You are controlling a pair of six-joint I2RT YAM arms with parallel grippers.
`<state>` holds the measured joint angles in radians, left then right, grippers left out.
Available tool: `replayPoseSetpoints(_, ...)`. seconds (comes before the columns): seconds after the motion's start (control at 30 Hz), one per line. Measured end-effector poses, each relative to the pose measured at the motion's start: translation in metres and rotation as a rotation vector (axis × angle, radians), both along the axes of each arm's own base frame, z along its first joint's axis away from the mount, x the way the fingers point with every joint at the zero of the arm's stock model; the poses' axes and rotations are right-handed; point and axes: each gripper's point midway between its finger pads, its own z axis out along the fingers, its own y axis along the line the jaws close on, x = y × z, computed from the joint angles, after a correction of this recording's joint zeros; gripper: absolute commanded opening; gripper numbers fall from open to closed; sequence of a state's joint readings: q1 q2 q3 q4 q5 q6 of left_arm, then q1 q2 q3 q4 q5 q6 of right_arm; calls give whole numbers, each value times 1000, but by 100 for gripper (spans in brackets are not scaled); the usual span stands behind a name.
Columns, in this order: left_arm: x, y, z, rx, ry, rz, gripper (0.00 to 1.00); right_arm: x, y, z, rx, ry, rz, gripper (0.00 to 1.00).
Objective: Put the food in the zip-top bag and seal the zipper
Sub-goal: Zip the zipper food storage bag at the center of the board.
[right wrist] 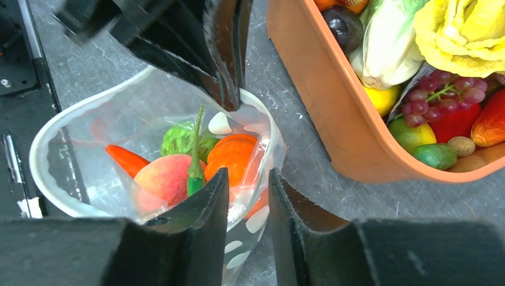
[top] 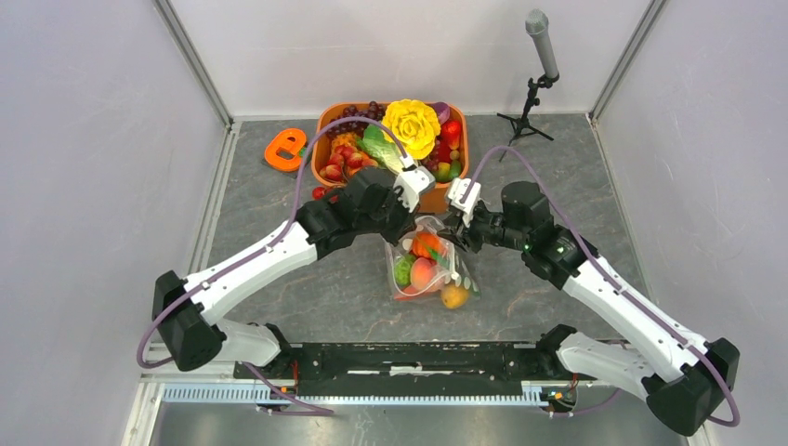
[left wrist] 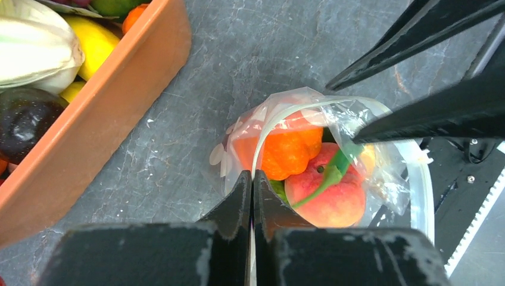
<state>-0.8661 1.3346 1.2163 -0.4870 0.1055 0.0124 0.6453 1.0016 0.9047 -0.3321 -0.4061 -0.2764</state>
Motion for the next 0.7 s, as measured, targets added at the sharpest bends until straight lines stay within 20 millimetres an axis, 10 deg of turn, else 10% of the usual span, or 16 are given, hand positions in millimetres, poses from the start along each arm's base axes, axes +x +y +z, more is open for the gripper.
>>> replayPoseSetpoints(0.17, 8, -2, -16, 41, 15, 23, 2, -7, -4, 5, 44, 0, -18, 74)
replayPoseSetpoints(0.7, 37, 6, -2, -9, -12, 120, 2, -57, -31, -43, 200, -146, 26, 76)
